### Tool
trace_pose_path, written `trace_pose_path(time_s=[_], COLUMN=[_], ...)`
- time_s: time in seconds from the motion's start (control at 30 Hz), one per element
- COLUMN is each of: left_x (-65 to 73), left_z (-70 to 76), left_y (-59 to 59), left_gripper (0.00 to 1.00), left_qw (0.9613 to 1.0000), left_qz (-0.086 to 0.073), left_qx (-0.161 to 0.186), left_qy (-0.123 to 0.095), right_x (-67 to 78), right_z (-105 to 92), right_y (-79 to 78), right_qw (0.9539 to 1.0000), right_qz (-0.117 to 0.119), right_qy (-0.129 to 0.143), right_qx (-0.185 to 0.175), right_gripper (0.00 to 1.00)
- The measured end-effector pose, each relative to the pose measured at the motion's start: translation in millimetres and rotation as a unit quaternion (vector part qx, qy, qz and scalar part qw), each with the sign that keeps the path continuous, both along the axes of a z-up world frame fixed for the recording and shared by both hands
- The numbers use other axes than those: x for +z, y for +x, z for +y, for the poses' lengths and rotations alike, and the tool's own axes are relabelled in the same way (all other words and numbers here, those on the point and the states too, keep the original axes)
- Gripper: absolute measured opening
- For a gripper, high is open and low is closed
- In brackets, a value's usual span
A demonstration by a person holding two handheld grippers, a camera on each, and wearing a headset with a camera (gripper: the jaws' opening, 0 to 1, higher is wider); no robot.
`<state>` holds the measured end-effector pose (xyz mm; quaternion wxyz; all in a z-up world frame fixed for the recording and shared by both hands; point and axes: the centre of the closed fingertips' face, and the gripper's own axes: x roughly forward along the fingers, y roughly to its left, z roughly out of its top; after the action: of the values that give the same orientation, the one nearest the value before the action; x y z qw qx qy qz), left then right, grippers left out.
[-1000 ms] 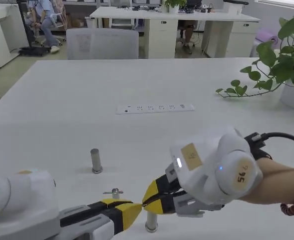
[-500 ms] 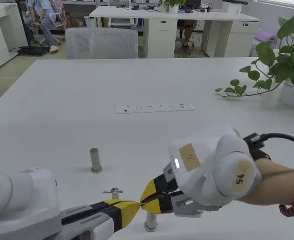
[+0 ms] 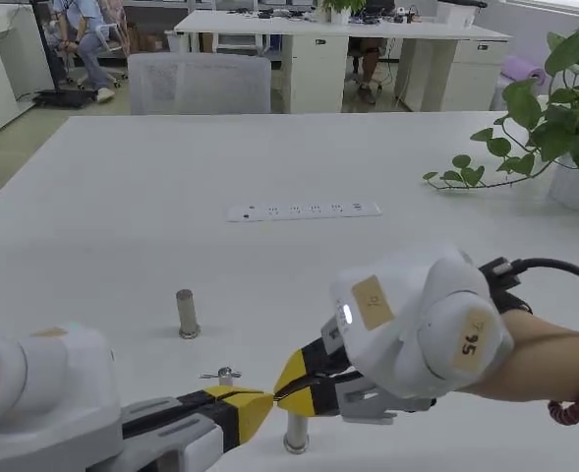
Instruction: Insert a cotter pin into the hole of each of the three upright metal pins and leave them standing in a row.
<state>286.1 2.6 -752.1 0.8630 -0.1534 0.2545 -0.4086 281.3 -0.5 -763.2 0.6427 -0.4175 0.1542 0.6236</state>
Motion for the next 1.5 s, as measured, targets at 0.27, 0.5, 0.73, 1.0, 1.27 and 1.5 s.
trace_pose_path(time_s=[0.27, 0.5, 0.73, 1.0, 1.27, 1.5], left_x=[-1.0, -3.3, -1.6, -0.9, 3.1, 2.6], left_z=[3.3, 5.2, 0.6, -5.4, -10.5, -12.9], left_y=[1.0, -1.5, -8.4, -18.2, -27.8, -35.0], left_gripper=[0.00, 0.00, 0.00, 0.00, 0.00, 0.00], left_qw=[0.9992, 0.9962, 0.9918, 0.9853, 0.9784, 0.9742], left_qz=[-0.027, -0.060, -0.087, -0.109, -0.131, -0.138], left_qx=[-0.013, -0.034, -0.070, -0.110, -0.145, -0.166], left_qy=[0.026, 0.053, 0.063, 0.071, 0.066, 0.066], right_x=[3.1, 3.5, 2.2, -0.6, -4.6, -4.4], right_z=[-0.7, -8.1, -16.5, -20.8, -21.3, -21.1], right_y=[1.8, -2.9, -8.4, -20.1, -28.7, -37.4], right_qw=[0.9993, 0.9902, 0.9804, 0.9717, 0.9650, 0.9590], right_qz=[0.027, 0.123, 0.183, 0.228, 0.256, 0.279], right_qy=[0.020, 0.041, 0.049, 0.049, 0.050, 0.052], right_qx=[-0.018, -0.051, -0.053, -0.039, -0.026, -0.011], right_gripper=[0.08, 0.13, 0.15, 0.15, 0.15, 0.14])
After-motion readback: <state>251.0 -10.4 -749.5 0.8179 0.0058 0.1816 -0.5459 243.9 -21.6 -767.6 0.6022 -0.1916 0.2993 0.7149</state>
